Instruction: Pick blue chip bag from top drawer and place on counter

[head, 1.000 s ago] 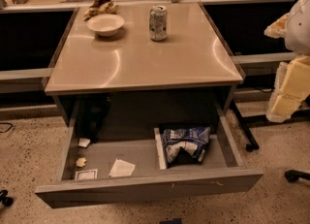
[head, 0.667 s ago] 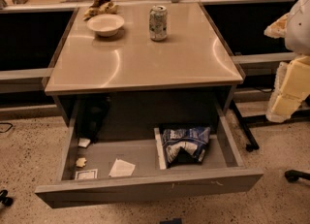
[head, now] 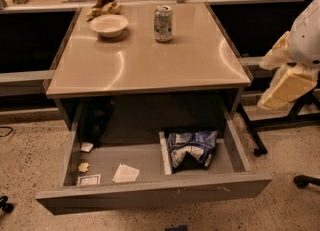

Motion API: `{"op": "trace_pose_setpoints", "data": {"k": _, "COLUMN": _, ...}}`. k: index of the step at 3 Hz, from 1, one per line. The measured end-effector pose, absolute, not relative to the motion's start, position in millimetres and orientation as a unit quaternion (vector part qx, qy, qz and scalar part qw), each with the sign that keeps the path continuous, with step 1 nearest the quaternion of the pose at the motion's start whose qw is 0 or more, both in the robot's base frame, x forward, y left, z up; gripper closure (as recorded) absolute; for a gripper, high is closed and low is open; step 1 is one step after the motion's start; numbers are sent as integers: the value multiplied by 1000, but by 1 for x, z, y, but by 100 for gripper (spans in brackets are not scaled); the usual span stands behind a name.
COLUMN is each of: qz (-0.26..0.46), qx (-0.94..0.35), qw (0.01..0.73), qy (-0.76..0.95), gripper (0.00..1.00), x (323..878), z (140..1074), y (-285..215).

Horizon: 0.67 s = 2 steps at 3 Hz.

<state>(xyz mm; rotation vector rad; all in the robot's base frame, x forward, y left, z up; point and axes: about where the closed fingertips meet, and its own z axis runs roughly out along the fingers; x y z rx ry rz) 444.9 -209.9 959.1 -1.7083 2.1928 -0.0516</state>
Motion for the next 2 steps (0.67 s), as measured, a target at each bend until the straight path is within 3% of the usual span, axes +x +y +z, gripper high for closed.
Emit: {"op": "trace_pose_setpoints", "data": {"k": 2, "qz": 57, "qx": -605, "qw": 224, "qy": 762, "gripper": 89, "x": 472, "z": 860, "y": -171}}
